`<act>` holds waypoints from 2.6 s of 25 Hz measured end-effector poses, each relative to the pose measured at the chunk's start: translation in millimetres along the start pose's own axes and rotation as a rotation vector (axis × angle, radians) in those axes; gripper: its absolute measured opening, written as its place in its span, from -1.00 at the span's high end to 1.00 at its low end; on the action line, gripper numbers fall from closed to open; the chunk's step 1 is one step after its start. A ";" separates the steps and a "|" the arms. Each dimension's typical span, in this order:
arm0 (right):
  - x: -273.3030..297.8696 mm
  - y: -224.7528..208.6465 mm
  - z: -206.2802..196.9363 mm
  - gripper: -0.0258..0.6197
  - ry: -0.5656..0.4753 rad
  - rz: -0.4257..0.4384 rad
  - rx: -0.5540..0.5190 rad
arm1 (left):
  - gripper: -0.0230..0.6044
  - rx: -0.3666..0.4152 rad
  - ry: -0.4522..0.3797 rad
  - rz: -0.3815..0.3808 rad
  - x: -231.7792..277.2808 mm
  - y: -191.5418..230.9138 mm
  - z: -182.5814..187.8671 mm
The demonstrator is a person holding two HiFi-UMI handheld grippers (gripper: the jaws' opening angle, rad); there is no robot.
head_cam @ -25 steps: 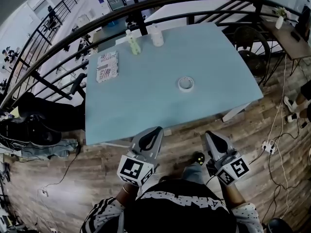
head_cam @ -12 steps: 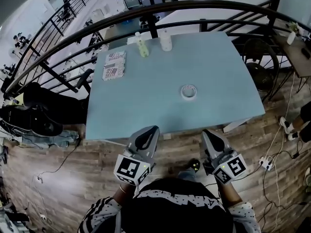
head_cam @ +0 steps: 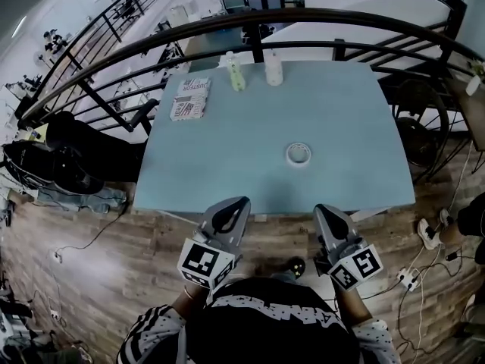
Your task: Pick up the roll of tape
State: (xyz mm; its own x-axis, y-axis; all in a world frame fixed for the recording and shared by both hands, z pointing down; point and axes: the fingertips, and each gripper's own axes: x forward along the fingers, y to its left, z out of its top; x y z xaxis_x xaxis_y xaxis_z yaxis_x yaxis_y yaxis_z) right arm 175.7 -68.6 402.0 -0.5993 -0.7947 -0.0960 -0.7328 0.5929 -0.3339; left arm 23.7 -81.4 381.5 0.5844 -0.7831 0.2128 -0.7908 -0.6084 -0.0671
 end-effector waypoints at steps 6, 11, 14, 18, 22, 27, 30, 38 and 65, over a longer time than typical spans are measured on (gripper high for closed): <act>7.1 -15.2 6.9 0.91 0.014 0.054 -0.002 | 0.93 -0.001 -0.009 0.055 10.8 -2.5 5.7; 16.0 -28.3 10.9 0.91 0.020 0.102 -0.006 | 0.93 -0.002 -0.029 0.105 18.4 -3.7 9.0; 18.6 -32.9 15.9 0.91 0.027 0.136 -0.019 | 0.93 -0.013 -0.029 0.141 19.6 -6.2 9.3; 27.3 -38.1 18.5 0.91 0.038 0.172 -0.029 | 0.93 -0.015 -0.039 0.184 17.9 -4.3 11.7; 35.0 -34.5 13.6 0.91 0.054 0.201 -0.031 | 0.93 -0.025 -0.031 0.219 11.8 2.3 6.4; 36.7 -30.9 10.8 0.91 0.061 0.204 -0.044 | 0.93 -0.034 -0.036 0.224 8.2 5.0 4.4; 35.5 -31.2 9.2 0.91 0.067 0.188 -0.058 | 0.93 -0.031 -0.046 0.208 9.6 5.8 4.6; 22.1 -51.6 17.4 0.91 0.076 0.103 -0.112 | 0.93 -0.022 -0.077 0.122 43.9 1.4 10.3; 120.4 -106.9 12.3 0.90 0.205 0.047 -0.215 | 0.93 -0.054 -0.082 0.039 131.6 78.6 11.0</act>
State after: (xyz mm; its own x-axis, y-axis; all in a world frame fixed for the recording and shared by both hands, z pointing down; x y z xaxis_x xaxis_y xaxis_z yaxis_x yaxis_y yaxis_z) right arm 185.8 -229.3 414.6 -0.6704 -0.7362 0.0924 -0.7413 0.6594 -0.1248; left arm 40.4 -233.7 393.5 0.5641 -0.8154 0.1302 -0.8206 -0.5711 -0.0206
